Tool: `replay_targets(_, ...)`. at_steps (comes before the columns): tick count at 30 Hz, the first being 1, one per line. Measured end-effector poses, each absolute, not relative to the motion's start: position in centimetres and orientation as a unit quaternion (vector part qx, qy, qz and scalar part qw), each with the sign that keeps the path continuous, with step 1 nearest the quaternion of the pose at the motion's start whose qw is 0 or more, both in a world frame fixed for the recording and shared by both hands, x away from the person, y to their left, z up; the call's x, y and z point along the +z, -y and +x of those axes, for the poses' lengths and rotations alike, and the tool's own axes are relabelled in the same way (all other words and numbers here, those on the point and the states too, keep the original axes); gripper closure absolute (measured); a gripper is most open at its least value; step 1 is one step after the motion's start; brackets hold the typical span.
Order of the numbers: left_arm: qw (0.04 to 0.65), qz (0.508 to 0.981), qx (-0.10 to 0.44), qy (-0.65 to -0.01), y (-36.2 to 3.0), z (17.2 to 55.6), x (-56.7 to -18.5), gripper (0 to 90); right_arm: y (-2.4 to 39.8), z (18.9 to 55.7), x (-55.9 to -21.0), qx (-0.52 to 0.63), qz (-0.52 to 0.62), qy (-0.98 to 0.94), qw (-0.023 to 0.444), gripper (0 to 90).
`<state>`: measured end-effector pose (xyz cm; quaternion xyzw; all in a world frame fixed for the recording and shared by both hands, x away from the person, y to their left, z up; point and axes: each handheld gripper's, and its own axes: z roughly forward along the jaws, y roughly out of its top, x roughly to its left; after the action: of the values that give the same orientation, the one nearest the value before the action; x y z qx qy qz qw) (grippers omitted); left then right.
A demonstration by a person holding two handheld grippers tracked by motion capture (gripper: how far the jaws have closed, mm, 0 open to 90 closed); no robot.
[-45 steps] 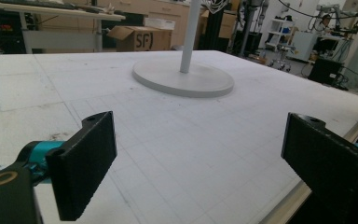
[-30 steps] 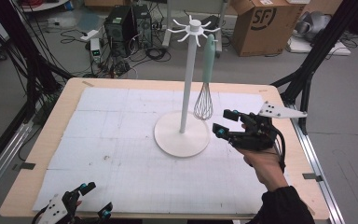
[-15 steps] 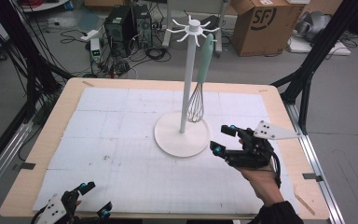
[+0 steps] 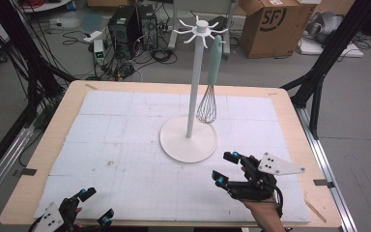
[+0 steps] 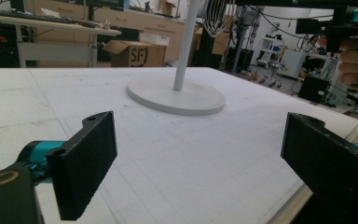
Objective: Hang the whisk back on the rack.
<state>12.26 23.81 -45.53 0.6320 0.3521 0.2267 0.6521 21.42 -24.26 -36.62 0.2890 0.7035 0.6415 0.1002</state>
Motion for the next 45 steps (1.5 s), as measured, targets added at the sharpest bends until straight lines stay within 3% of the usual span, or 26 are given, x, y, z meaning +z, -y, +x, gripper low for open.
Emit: replay_targets(45,0.656,0.617,0.247,-0.358,-24.8,12.7,-45.5,10.6,27.1,18.4,-43.1,0.660,0.342,-0.666,0.059,24.6)
